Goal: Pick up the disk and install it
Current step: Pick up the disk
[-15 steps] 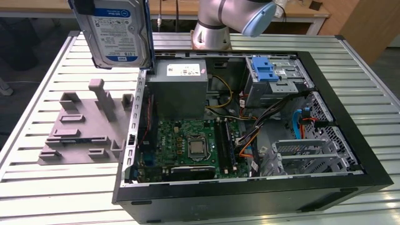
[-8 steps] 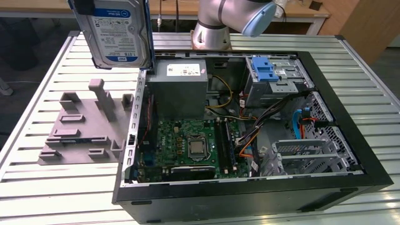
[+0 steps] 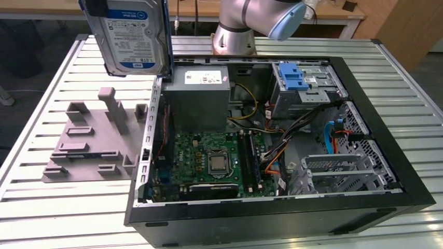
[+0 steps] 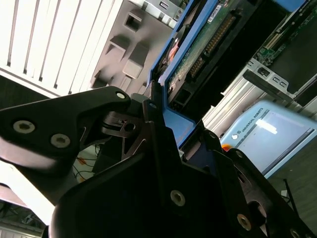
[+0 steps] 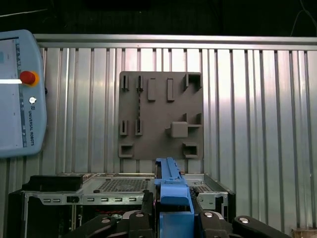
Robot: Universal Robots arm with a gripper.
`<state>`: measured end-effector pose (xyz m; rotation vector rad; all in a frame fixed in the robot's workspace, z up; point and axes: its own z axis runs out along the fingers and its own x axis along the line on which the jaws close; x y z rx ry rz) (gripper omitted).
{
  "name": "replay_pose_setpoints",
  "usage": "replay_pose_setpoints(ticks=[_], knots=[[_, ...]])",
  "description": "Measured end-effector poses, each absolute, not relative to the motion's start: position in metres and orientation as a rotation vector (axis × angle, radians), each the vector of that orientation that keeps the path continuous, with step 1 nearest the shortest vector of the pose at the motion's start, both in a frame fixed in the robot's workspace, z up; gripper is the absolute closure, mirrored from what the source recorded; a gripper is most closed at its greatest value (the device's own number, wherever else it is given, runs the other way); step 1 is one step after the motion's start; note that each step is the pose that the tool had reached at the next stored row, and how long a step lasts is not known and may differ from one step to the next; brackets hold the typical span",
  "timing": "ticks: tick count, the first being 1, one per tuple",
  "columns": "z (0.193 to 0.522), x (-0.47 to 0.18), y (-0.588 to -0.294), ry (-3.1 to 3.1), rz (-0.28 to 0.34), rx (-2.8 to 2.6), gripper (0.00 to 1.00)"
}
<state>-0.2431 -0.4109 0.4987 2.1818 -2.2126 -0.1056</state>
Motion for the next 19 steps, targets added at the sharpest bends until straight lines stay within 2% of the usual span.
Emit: replay_pose_setpoints(ticks=[19], knots=[[0.498,-0.231,-0.411,-2.213,-0.106,2.182,0.64]])
